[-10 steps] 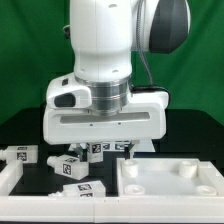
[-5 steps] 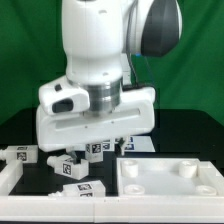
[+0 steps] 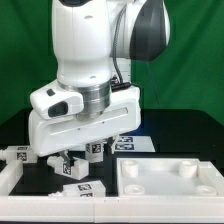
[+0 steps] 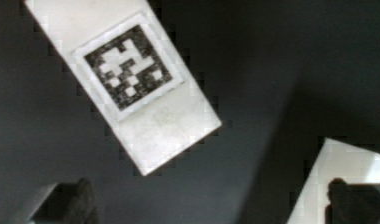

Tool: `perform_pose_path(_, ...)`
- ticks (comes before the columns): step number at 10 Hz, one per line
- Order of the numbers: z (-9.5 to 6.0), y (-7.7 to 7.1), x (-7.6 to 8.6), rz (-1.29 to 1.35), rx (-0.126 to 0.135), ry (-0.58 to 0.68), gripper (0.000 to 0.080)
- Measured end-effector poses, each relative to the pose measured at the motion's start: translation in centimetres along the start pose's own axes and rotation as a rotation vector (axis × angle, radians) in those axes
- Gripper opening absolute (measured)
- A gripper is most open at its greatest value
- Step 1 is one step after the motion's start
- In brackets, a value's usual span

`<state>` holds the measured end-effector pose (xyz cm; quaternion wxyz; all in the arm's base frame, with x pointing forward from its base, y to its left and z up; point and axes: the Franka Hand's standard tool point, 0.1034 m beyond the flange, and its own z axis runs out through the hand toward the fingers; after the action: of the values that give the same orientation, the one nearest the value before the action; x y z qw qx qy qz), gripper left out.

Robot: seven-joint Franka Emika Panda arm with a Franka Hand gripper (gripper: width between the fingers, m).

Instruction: Assemble one leg

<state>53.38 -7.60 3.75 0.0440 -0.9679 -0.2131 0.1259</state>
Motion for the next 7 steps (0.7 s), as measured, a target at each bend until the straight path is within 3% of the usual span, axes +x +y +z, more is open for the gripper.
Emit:
perform_pose_path(1,0.1,0.1,0.0,-0.012,-0.002,0.001,0.0649)
perform_pose_path(3,2.1,0.8,-1.8,-0.101,-0.018,0.016,0.0649)
perform_pose_path(5,2.9,2.8,-3.4,-0.126,-0.006,0.010,0.0649)
perform_pose_path(7,2.9,2.7,-3.3,-0.124,-0.006,0.010,0.0638)
